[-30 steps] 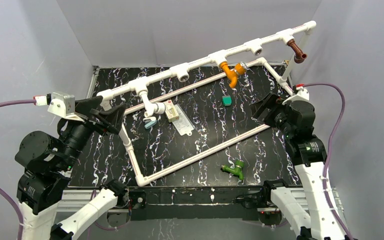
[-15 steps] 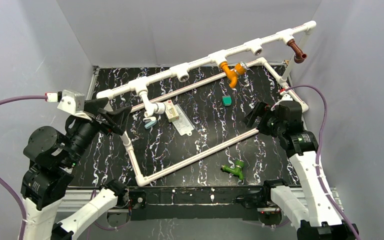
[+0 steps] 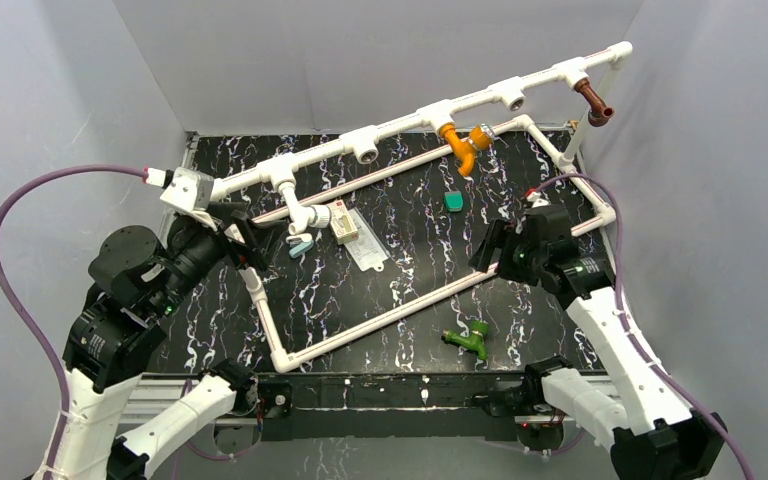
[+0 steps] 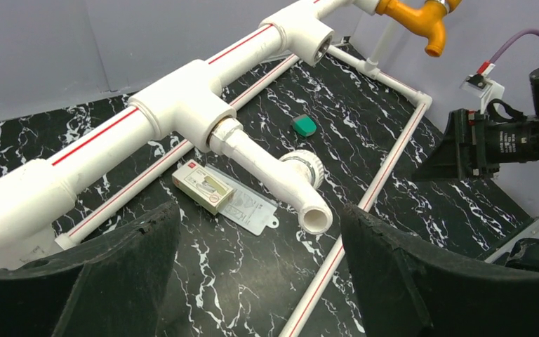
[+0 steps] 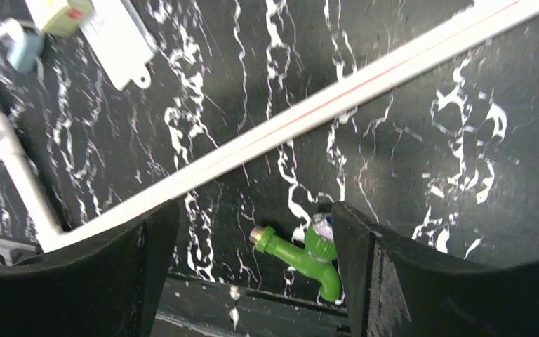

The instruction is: Install the water faucets

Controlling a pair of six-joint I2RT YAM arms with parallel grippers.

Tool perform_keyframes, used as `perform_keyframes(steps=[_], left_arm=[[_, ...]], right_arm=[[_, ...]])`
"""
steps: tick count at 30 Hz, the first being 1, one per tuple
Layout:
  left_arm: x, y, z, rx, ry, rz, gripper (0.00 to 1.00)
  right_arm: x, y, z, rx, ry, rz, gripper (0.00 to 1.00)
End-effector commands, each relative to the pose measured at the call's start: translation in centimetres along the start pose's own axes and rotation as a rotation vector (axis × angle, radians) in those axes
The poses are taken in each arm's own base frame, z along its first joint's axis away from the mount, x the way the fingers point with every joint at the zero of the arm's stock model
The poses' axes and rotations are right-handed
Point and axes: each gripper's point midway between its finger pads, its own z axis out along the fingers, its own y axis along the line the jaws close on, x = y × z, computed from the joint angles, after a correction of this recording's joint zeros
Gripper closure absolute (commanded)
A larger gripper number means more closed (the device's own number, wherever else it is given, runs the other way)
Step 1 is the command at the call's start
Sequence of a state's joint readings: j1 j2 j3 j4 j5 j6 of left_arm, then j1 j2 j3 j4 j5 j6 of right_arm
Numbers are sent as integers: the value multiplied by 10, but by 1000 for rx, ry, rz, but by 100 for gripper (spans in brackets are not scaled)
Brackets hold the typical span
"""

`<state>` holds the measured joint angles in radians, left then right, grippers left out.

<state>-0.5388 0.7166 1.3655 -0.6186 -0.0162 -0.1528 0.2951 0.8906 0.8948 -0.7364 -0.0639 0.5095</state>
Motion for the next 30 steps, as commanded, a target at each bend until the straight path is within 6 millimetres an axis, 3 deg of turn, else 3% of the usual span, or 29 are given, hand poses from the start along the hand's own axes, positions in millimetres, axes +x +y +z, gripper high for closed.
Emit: perform_keyframes(steps=[1,7,18,30], left_arm=[[11,-2,-1,12,43,-10,19],[15,-1,-5,9,56,-9,19],[28,-15,-3,89,99,-23,19],[49,-23,0,139,159,-25,19]], right_arm=[[26,-13,9,120,53,45,15],[63,-24,11,214,129,79,17],[111,-47,10,353,217,154,16],[147,-53,41,416,272,159,14]])
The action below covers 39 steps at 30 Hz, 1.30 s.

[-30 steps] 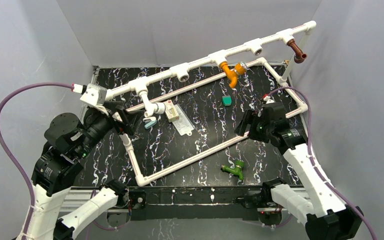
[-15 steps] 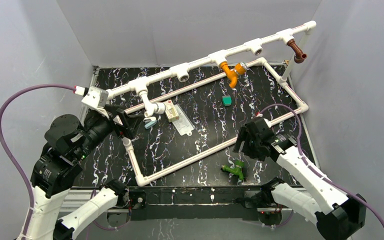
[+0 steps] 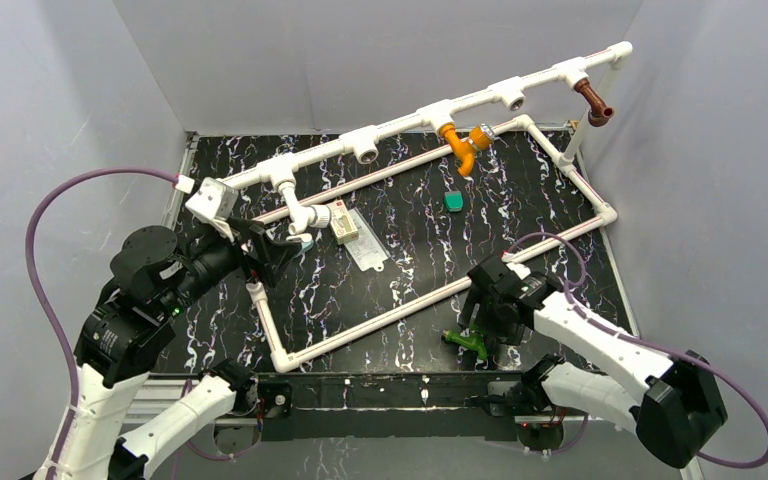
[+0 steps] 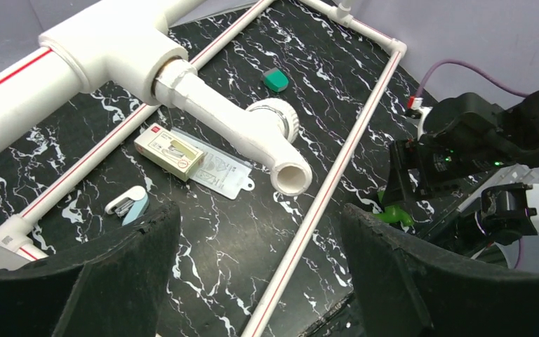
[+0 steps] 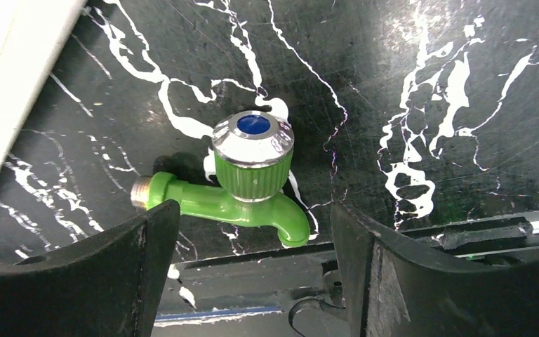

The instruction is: Install the water faucets

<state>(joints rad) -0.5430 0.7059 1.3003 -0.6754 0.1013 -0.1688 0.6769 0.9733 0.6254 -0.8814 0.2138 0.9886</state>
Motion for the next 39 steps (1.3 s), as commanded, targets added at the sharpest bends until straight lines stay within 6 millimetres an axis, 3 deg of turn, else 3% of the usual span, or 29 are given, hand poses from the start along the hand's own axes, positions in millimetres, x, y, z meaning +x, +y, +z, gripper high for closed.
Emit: perform_keyframes(steps=[1,12,22,24,32,39], left_arm=[[10,-7,0,41,33,-6,19],[24,-17,-2,77,60,-117,20],[30,6,-8,-107,-7,-404,19],[30,3,-12,-92,-15,-416,19],[41,4,-31,-119,8,-461,19],[71,-11,-39,-61,123,-535,20]], right_arm=[[-1,5,13,27,-34,33,14],[-10,3,28,84,-84,28,24],[-6,1,42,80,-86,29,40],[-7,2,41,72,-92,24,49],[-15,10,22,-7,-133,8,99],[-34,40,-21,-171,-198,-56,99]])
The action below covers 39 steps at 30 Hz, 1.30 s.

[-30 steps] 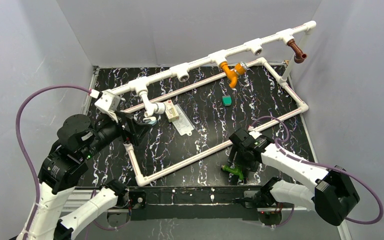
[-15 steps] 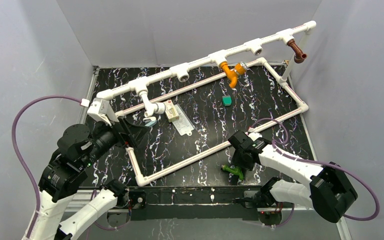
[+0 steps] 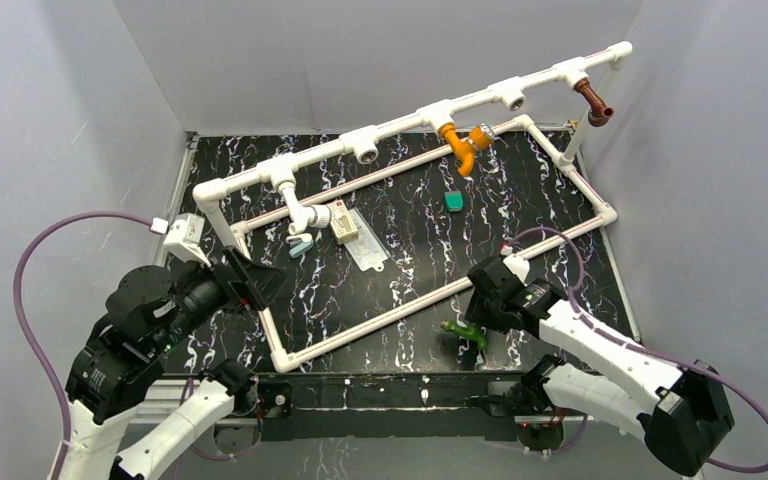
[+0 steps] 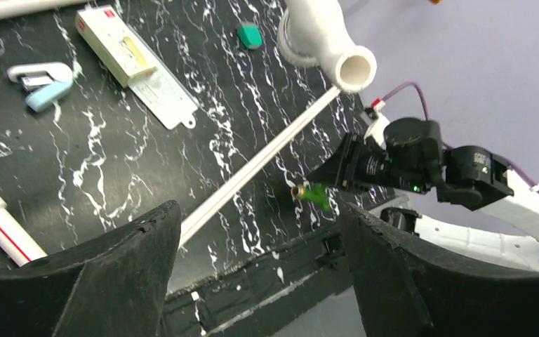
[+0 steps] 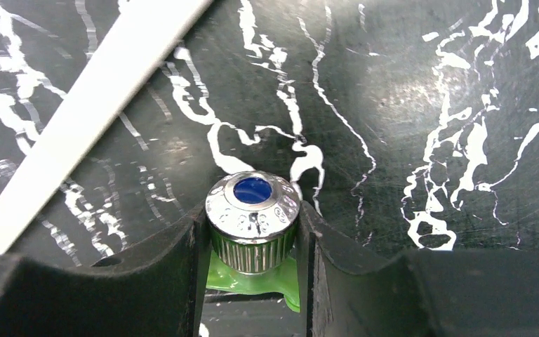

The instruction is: Install the water faucets

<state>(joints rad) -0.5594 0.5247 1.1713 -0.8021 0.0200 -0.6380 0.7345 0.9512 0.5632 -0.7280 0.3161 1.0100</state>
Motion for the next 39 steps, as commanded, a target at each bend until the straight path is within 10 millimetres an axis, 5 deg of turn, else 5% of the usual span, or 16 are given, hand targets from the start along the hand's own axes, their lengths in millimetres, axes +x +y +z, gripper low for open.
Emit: perform_keyframes(steps=[1,11,21,33,39], left_arm=[[28,3,-6,7,95,-90,20],[86,8,6,48,279,-257,21],[140,12,19,112,450,-352,24],[172,20,24,155,554,-330,30],[179,23,24,169,571,-294,36]], right_arm=[[-27,34,-36,-147,-70,-52,99],[-31,119,-74,-449,-93,-185,99],[11,208,-104,-672,-57,-334,99],[53,284,-124,-786,-12,-432,99],[65,305,-127,-821,28,-448,99]])
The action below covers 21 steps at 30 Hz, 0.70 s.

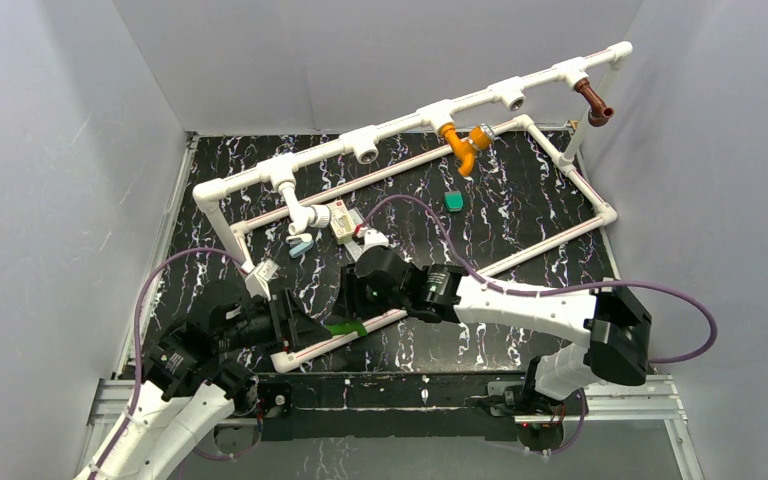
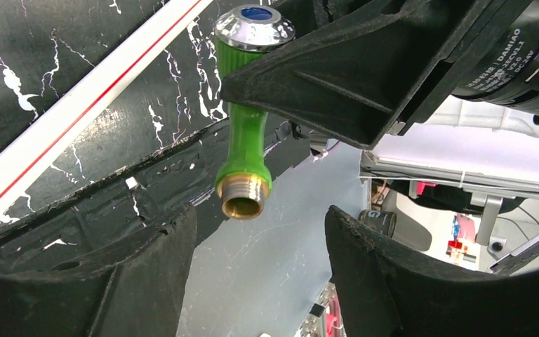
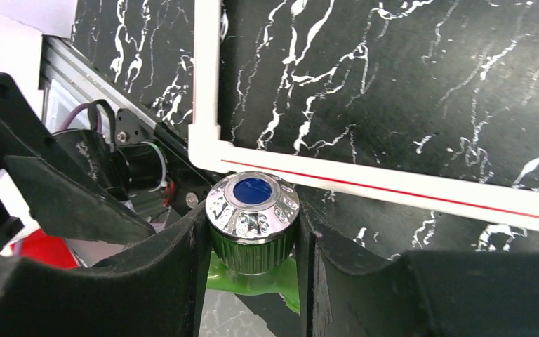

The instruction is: Install the water faucets

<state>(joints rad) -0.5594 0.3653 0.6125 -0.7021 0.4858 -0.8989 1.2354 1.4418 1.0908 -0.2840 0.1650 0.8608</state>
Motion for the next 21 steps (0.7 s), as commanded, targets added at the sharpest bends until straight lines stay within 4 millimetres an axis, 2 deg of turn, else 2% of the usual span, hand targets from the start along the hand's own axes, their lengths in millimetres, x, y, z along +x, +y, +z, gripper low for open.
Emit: perform_keyframes(steps=[1,10,18,21], left_arm=[[8,3,3,20,44,45,37],[9,10,4,3,42,82,44],[10,11,1,4,32,96,55],[10,10,0,8,34,98,62]], right_arm=[[-19,44,-1,-123,-36,1,99],[-16,64,5,-149,-19,-7,99],[-11,66,7,-144,-5,3,99],[-11,65,7,-140,-8,9,99]])
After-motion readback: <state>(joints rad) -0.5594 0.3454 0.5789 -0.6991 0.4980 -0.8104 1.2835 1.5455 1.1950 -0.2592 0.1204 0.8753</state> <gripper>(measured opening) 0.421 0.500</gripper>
